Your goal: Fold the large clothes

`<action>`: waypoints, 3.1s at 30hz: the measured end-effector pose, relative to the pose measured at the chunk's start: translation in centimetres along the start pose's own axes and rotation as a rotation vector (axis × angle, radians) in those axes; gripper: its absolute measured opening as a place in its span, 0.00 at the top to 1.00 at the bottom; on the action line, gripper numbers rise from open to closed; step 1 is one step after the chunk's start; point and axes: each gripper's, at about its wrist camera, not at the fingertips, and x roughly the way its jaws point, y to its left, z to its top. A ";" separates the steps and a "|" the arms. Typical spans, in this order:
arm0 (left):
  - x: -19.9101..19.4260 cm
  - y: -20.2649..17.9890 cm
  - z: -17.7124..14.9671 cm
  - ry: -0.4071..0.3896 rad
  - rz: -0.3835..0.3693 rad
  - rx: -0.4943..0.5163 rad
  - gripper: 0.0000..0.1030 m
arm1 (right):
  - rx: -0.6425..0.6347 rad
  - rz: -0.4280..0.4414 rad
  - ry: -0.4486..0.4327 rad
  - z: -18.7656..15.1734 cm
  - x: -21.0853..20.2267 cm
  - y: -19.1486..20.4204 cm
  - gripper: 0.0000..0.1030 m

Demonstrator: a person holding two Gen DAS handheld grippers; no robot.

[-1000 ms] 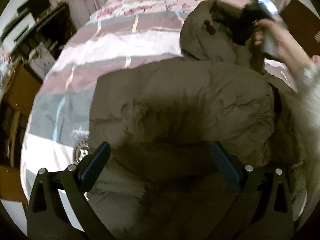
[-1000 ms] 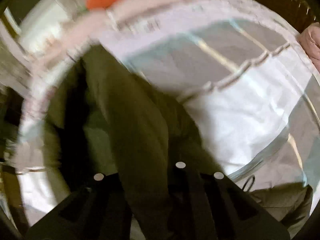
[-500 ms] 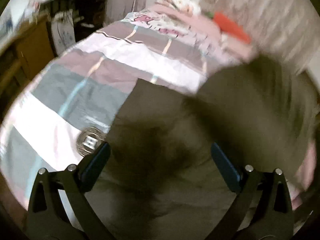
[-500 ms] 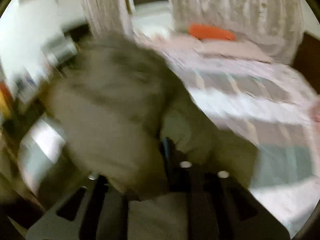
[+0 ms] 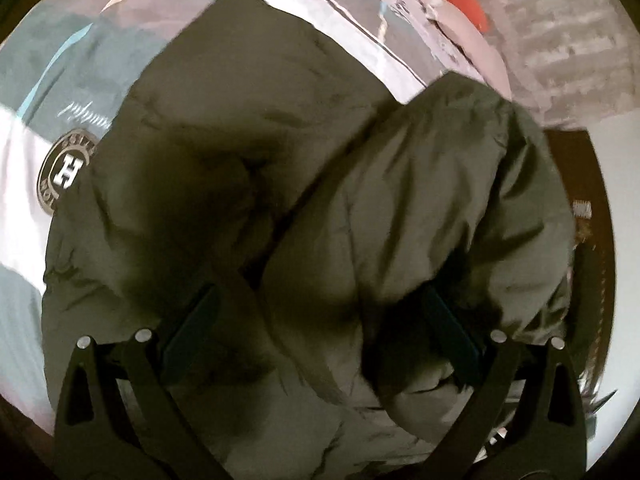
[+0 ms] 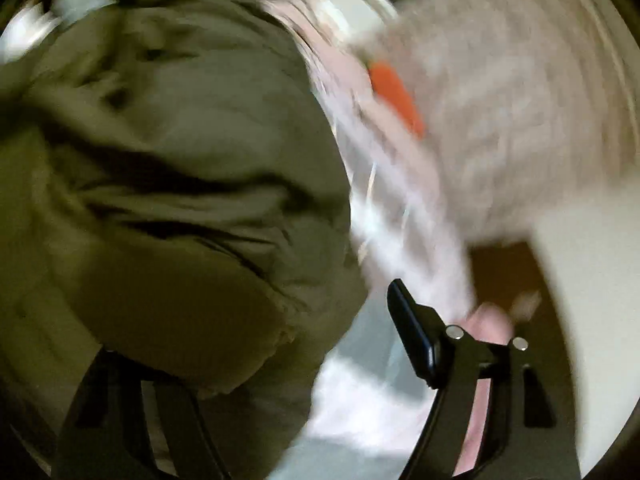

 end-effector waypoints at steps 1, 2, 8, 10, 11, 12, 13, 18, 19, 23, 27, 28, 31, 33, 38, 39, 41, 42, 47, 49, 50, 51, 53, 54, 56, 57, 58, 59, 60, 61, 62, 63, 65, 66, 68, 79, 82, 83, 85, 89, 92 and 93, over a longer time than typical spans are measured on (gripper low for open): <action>0.2 -0.2 0.0 -0.003 0.005 0.007 0.02 | -0.031 0.007 -0.033 -0.3 -0.3 0.3 0.27; 0.2 -0.4 0.0 -0.001 0.002 0.009 0.02 | -0.056 0.002 -0.063 -0.5 -0.3 0.6 0.27; 1.2 -1.6 -0.1 0.025 -0.035 0.028 0.02 | -0.529 -0.153 -0.088 -1.6 3.3 9.1 0.27; 1.3 -1.7 0.1 0.018 -0.022 0.040 0.02 | -0.614 -0.090 -0.130 -2.2 2.8 11.3 0.25; 1.3 -1.7 0.2 0.014 -0.012 0.046 0.02 | -0.632 -0.033 -0.177 -2.3 1.7 11.9 0.25; 1.4 -1.7 0.3 0.012 -0.009 0.051 0.02 | -0.593 0.039 -0.237 -1.9 0.1 11.8 0.25; 1.5 -1.7 0.4 0.013 -0.008 0.052 0.02 | -0.512 0.112 -0.281 -1.2 -1.3 10.9 0.25; 1.4 -1.5 0.2 0.023 0.009 0.041 0.02 | 0.293 0.479 -0.398 2.0 -3.8 -2.5 0.01; 1.8 -1.8 -0.1 0.025 0.040 0.053 0.02 | 0.506 0.515 -0.344 2.2 -3.0 -5.2 0.01; 4.0 -3.4 -2.0 0.099 0.147 0.159 0.02 | 0.832 0.747 -0.039 2.1 3.6 -7.6 0.02; 4.8 -5.2 -3.9 0.110 0.245 0.272 0.02 | 0.894 0.785 0.359 0.9 9.5 -4.1 0.04; 4.7 -5.4 -4.2 0.107 0.253 0.286 0.02 | 0.956 0.817 0.415 -0.3 10.7 -3.4 0.04; 4.3 -6.1 -4.8 0.099 0.281 0.314 0.02 | 1.188 0.872 0.580 -3.3 13.4 -2.3 0.04; 4.4 -6.1 -4.8 0.103 0.288 0.298 0.02 | 1.325 0.920 0.576 -3.8 14.2 -1.6 0.05; 5.3 -5.6 -4.1 0.082 0.271 0.231 0.02 | 1.431 0.845 0.398 -0.9 15.8 -4.4 0.26; 5.7 -5.7 -3.6 0.070 0.259 0.206 0.02 | 1.438 0.819 0.366 -0.3 15.6 -5.0 0.27; 6.4 -6.2 -2.5 0.034 0.237 0.170 0.02 | 1.485 0.754 0.257 1.1 16.0 -7.1 0.27; 6.6 -6.5 -2.0 0.009 0.234 0.163 0.02 | 1.501 0.739 0.235 1.5 16.3 -7.2 0.27; 9.1 -8.1 0.6 -0.005 0.253 0.182 0.02 | 1.491 0.692 0.361 1.3 18.9 -8.4 0.26; 7.8 -7.3 0.9 0.004 0.220 0.112 0.02 | 1.561 0.588 0.391 -2.1 16.8 -9.6 0.26; 6.5 -6.7 0.8 -0.024 0.202 0.096 0.02 | 1.571 0.512 0.383 -2.3 15.5 -10.1 0.26; 4.9 -6.8 0.9 -0.077 0.201 0.093 0.02 | 1.543 0.417 0.338 -2.1 14.0 -10.5 0.26; 2.0 -7.4 1.1 -0.195 0.241 0.128 0.02 | 1.398 0.257 0.212 0.1 11.2 -11.1 0.27; 0.8 -7.9 0.8 -0.252 0.257 0.154 0.02 | 1.302 0.216 0.159 2.1 10.1 -11.1 0.30; 0.1 -8.9 0.4 -0.267 0.263 0.191 0.02 | 1.190 0.265 0.115 4.7 9.0 -9.5 0.41; 0.6 -9.3 0.1 -0.224 0.261 0.207 0.02 | 1.127 0.335 0.127 6.4 9.4 -7.9 0.43; 1.6 -9.6 -0.4 -0.165 0.255 0.224 0.02 | 1.097 0.374 0.147 7.2 10.2 -6.7 0.44; 2.0 -9.6 -0.9 -0.126 0.253 0.240 0.02 | 1.073 0.399 0.176 7.9 11.1 -5.6 0.45; 3.2 -10.1 -1.4 -0.094 0.264 0.269 0.02 | 1.050 0.419 0.225 8.7 12.7 -4.2 0.45; 4.2 -10.5 -1.9 -0.078 0.291 0.315 0.02 | 1.047 0.427 0.255 9.0 14.1 -3.7 0.45; 4.7 -10.5 -2.1 -0.081 0.316 0.348 0.02 | 1.062 0.436 0.284 9.1 15.8 -3.1 0.45; 5.4 -10.8 -1.9 -0.094 0.340 0.379 0.02 | 1.074 0.442 0.308 9.0 17.2 -2.8 0.45; 6.3 -10.9 -1.6 -0.121 0.354 0.398 0.02 | 1.101 0.446 0.333 8.5 18.5 -2.3 0.45; 6.8 -10.7 -1.1 -0.134 0.374 0.397 0.02 | 1.119 0.451 0.335 8.0 17.7 -2.2 0.45; 7.8 -9.6 -0.1 -0.150 0.400 0.379 0.02 | 1.115 0.444 0.332 9.3 19.2 -2.2 0.45; 6.2 -8.3 -0.4 -0.188 0.448 0.386 0.02 | 1.128 0.444 0.267 7.6 18.1 -3.9 0.32; 4.7 -8.5 -1.3 -0.172 0.462 0.376 0.02 | 1.134 0.417 0.217 7.6 13.5 -5.0 0.32; 4.1 -8.4 -1.7 -0.162 0.468 0.370 0.02 | 1.122 0.419 0.219 7.5 12.2 -4.7 0.33; 3.5 -8.8 -2.6 -0.142 0.457 0.379 0.02 | 1.118 0.452 0.261 7.3 11.1 -3.4 0.32; 4.8 -10.1 -5.1 -0.126 0.546 0.531 0.02 | 1.017 0.531 0.362 7.5 12.8 0.9 0.33; 7.5 -10.4 -5.2 -0.132 0.634 0.601 0.02 | 1.007 0.494 0.369 7.6 14.9 1.8 0.33; 8.2 -10.1 -4.8 -0.142 0.649 0.599 0.02 | 1.011 0.482 0.352 7.9 15.9 1.7 0.33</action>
